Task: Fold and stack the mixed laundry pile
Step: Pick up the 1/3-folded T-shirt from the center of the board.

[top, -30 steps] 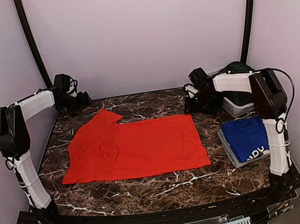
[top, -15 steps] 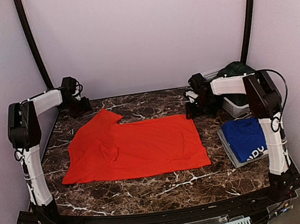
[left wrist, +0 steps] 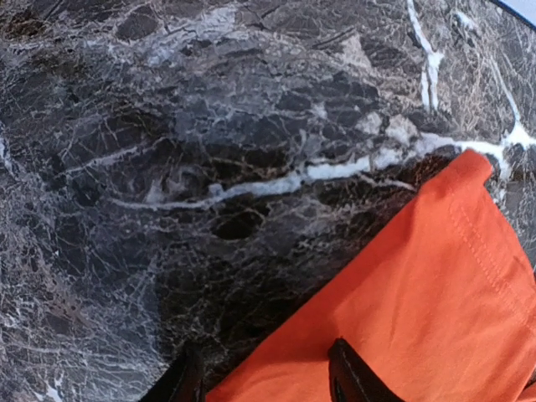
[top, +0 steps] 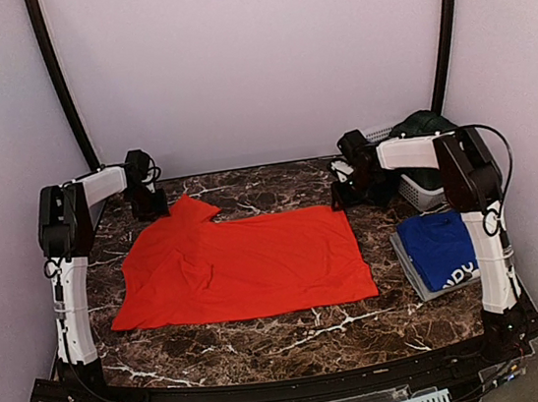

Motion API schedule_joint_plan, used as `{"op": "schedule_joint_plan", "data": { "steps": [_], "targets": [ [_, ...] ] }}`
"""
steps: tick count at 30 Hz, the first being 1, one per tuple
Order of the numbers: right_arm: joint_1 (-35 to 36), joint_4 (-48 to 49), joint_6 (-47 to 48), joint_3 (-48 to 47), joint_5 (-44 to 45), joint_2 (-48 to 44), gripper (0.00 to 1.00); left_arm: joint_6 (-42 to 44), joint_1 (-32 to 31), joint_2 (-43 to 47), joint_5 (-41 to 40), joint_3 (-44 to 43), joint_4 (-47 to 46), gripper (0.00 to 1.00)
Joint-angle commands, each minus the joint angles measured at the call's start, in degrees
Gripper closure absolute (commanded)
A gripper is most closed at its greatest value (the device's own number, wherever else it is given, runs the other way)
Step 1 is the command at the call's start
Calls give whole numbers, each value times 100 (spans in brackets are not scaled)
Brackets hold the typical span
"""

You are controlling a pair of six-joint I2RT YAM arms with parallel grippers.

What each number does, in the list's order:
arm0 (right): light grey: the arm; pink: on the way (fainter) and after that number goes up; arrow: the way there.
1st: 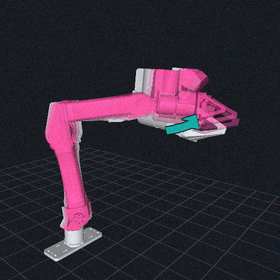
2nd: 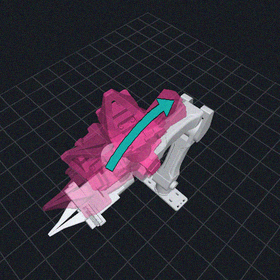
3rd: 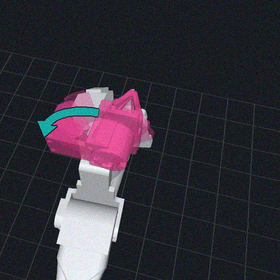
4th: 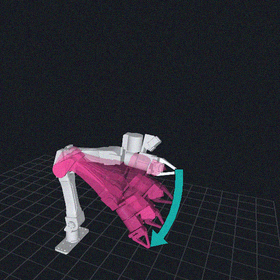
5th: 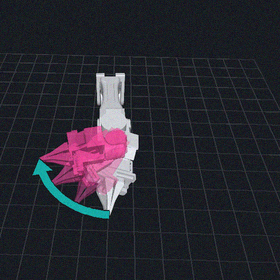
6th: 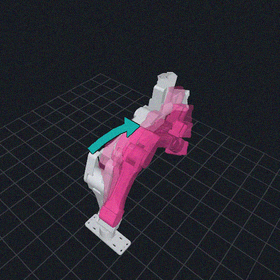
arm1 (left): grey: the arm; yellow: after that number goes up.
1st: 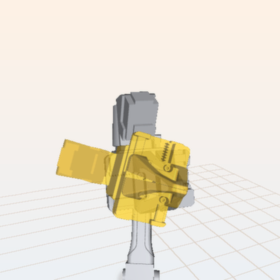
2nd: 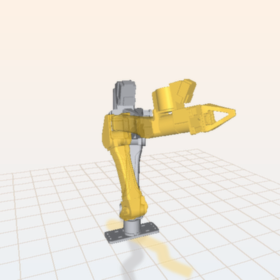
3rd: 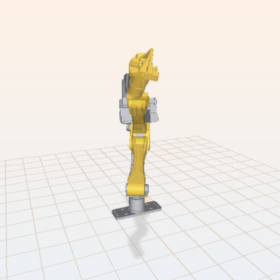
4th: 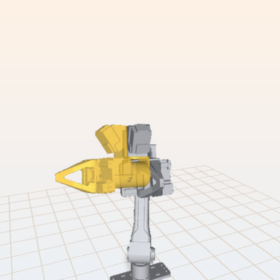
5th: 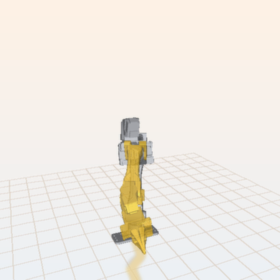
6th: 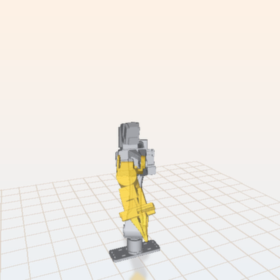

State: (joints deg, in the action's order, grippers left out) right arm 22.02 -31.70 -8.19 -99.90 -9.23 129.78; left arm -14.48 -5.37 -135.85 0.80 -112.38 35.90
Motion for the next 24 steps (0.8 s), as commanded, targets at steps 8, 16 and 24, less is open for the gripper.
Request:
{"op": "schedule_joint_plan", "data": {
  "steps": [8,16,24],
  "targets": [
    [-55,30,133,-347,-122,373,71,337,-7,-622,152,-909,593,71],
    [-75,52,152,-436,-450,368,95,283,-70,-694,374,-1147,583,99],
    [-75,205,30,-306,-606,-63,100,73,-72,-30,417,-681,245,100]
  ]
}}
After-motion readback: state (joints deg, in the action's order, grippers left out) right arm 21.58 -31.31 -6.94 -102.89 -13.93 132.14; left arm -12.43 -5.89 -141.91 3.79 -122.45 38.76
